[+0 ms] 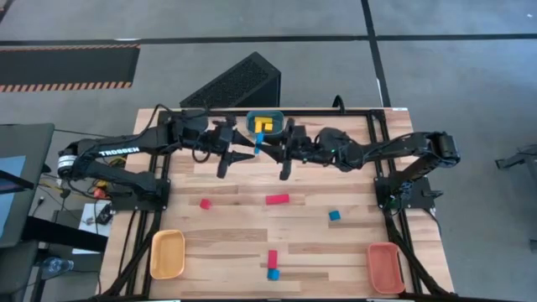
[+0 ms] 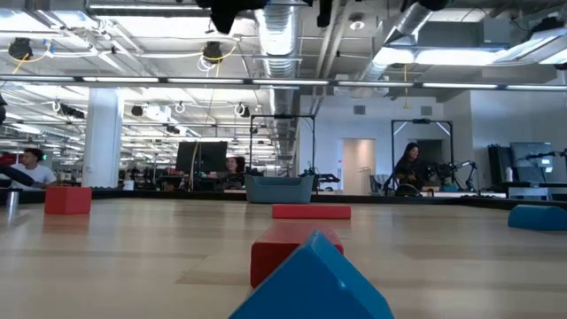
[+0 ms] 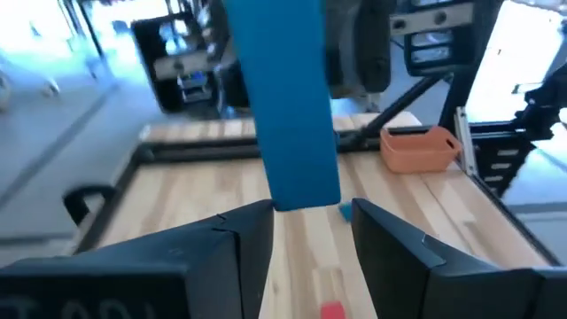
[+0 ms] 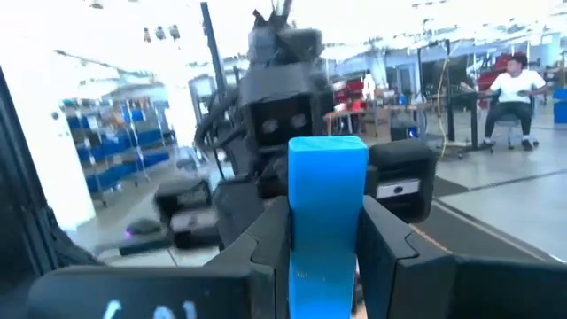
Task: Sort & place blocks by color
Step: Put the top right blue block into the yellow bin
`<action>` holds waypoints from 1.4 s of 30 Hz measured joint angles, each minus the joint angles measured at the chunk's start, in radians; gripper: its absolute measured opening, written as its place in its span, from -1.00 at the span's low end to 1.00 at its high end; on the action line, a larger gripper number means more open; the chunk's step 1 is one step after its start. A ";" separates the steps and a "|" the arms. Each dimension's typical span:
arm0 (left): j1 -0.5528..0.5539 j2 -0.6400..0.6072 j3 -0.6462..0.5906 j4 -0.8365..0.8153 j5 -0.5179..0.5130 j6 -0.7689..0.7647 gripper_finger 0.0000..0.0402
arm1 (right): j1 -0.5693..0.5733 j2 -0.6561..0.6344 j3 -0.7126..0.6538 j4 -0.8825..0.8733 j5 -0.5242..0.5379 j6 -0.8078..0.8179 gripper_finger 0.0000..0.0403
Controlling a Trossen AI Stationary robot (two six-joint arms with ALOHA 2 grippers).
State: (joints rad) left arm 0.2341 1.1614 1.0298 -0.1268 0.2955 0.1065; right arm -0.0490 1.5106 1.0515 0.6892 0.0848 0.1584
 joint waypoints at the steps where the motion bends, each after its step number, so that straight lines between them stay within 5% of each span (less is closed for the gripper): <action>1: -0.008 0.000 0.000 0.014 -0.017 0.011 -0.30 | 0.000 -0.001 0.000 0.005 -0.001 0.005 -0.51; 13: -0.026 0.015 0.000 0.101 -0.102 -0.022 -0.32 | -0.009 0.000 0.000 0.002 0.002 0.017 -0.51; 18: -0.026 0.019 0.000 0.099 -0.115 -0.051 -0.50 | -0.009 0.000 0.000 0.003 0.003 0.011 -0.51; 21: -0.026 0.019 0.000 0.097 -0.117 -0.077 -0.64 | -0.009 0.000 0.000 0.001 0.001 0.008 -0.45; 31: -0.034 0.018 0.000 0.090 -0.145 -0.093 -0.64 | -0.009 0.000 0.000 -0.003 0.000 0.032 -0.26; 42: -0.083 -0.039 0.000 -0.329 -0.354 -0.238 -0.64 | -0.046 -0.007 0.000 -0.181 0.145 0.163 -0.25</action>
State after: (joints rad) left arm 0.1511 1.1226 1.0302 -0.4562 -0.0588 -0.1312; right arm -0.0950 1.5040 1.0512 0.5084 0.2298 0.3213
